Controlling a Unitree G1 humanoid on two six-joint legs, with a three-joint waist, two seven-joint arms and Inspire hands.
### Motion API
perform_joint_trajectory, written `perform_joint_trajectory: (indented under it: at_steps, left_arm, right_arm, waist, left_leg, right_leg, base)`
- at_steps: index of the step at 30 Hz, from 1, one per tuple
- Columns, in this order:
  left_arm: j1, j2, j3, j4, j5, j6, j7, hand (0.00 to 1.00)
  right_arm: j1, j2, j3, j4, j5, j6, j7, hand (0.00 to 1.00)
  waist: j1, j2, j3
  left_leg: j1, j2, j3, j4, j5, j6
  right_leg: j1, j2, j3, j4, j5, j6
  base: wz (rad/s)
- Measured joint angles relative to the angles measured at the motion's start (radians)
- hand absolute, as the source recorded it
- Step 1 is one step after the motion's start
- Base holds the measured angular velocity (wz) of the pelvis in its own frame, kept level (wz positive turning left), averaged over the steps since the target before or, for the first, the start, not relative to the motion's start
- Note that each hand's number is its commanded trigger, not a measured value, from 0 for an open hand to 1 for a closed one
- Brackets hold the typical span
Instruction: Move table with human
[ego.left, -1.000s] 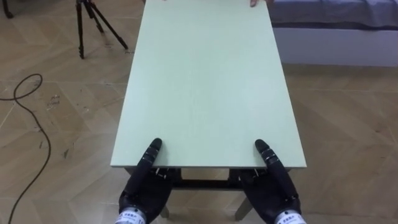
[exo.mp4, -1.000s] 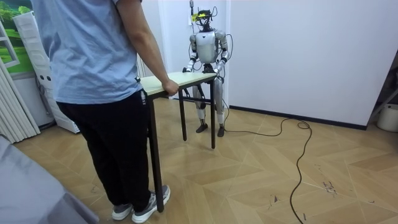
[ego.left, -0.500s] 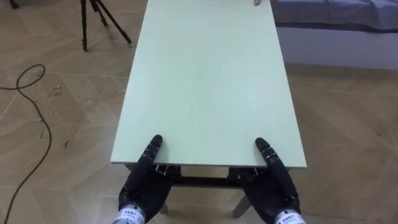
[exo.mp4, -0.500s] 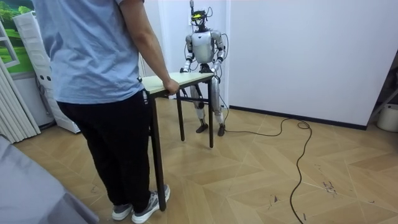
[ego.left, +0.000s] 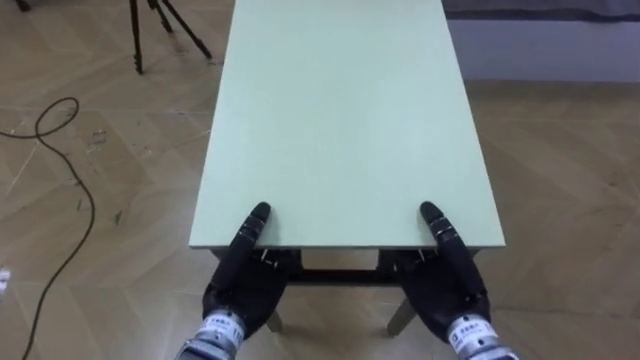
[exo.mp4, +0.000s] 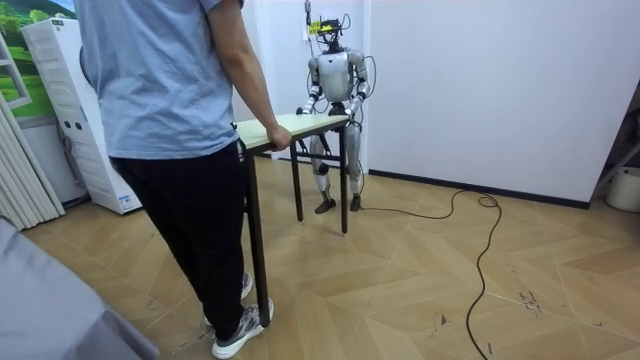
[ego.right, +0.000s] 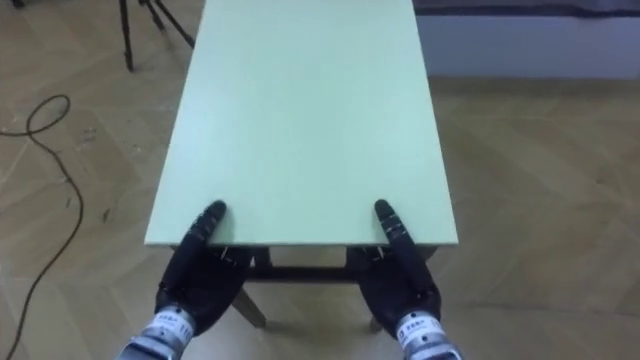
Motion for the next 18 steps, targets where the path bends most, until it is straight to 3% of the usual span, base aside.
perform_joint_trajectory:
  at_steps: [4, 7, 9, 14, 15, 16, 17, 18]
  left_arm:
    - [-0.009, 0.006, -0.017, 0.003, 0.002, -0.008, 0.026, 1.00]
    - [-0.013, 0.008, -0.017, 0.004, 0.006, -0.009, 0.028, 1.00]
    - [-0.013, 0.009, -0.016, 0.004, 0.006, -0.009, 0.028, 1.00]
    - [-0.015, 0.009, -0.018, 0.003, 0.016, -0.005, 0.027, 1.00]
    - [-0.022, 0.010, -0.017, 0.003, 0.019, -0.004, 0.027, 1.00]
    - [-0.040, 0.010, -0.019, 0.015, 0.028, 0.009, 0.031, 1.00]
    - [-0.050, 0.011, -0.018, 0.020, 0.054, 0.020, 0.033, 1.00]
    - [-0.051, 0.012, -0.015, 0.019, 0.064, 0.021, 0.033, 1.00]
  right_arm:
    - [-0.001, 0.008, -0.007, 0.018, 0.000, -0.003, 0.000, 1.00]
    - [0.002, 0.021, -0.007, 0.019, -0.016, -0.008, 0.001, 1.00]
    - [0.004, 0.021, -0.006, 0.018, -0.011, -0.009, 0.001, 1.00]
    - [0.010, 0.026, -0.009, 0.018, -0.002, -0.004, -0.003, 1.00]
    - [0.014, 0.032, -0.018, 0.015, 0.007, 0.000, -0.003, 1.00]
    - [0.035, 0.039, -0.024, 0.005, 0.022, 0.000, -0.003, 1.00]
    - [0.058, 0.047, -0.027, -0.002, 0.038, 0.001, -0.003, 1.00]
    - [0.065, 0.049, -0.026, -0.004, 0.047, 0.002, -0.003, 1.00]
  waist:
    - [0.002, -0.017, 0.0074]
    - [-0.011, -0.020, 0.0074]
    - [-0.023, -0.023, 0.0067]
    - [-0.050, -0.029, 0.0033]
    - [-0.059, -0.035, 0.0014]
    - [-0.068, -0.047, -0.0001]
    - [-0.068, -0.075, -0.0119]
    - [-0.066, -0.089, -0.0204]
  left_leg:
    - [0.011, -0.034, 0.016, -0.009, 0.018, 0.027]
    - [-0.014, -0.046, 0.019, -0.003, 0.026, 0.030]
    - [-0.028, -0.058, 0.019, 0.013, 0.026, 0.032]
    - [-0.044, -0.088, 0.023, 0.023, 0.046, 0.066]
    - [-0.055, -0.094, 0.059, 0.026, 0.052, 0.075]
    - [-0.052, -0.098, 0.127, 0.021, 0.052, 0.076]
    - [-0.048, -0.112, 0.173, 0.005, 0.056, 0.083]
    - [-0.047, -0.120, 0.192, -0.003, 0.057, 0.084]
  right_leg:
    - [-0.032, -0.042, 0.006, 0.045, 0.018, 0.012]
    - [-0.028, -0.049, 0.022, 0.012, 0.039, 0.016]
    - [-0.024, -0.051, 0.052, -0.011, 0.046, 0.028]
    - [-0.041, -0.070, 0.149, 0.000, 0.083, 0.078]
    - [-0.070, -0.088, 0.192, 0.070, 0.072, 0.094]
    - [-0.083, -0.130, 0.209, 0.223, 0.027, 0.125]
    - [-0.081, -0.171, 0.234, 0.382, -0.018, 0.137]
    - [-0.077, -0.183, 0.253, 0.442, -0.037, 0.139]
  base:
    - [-0.06]
    - [0.01]
    - [0.06]
    - [0.12]
    - [0.60]
    - [0.89]
    - [0.77]
    - [0.43]
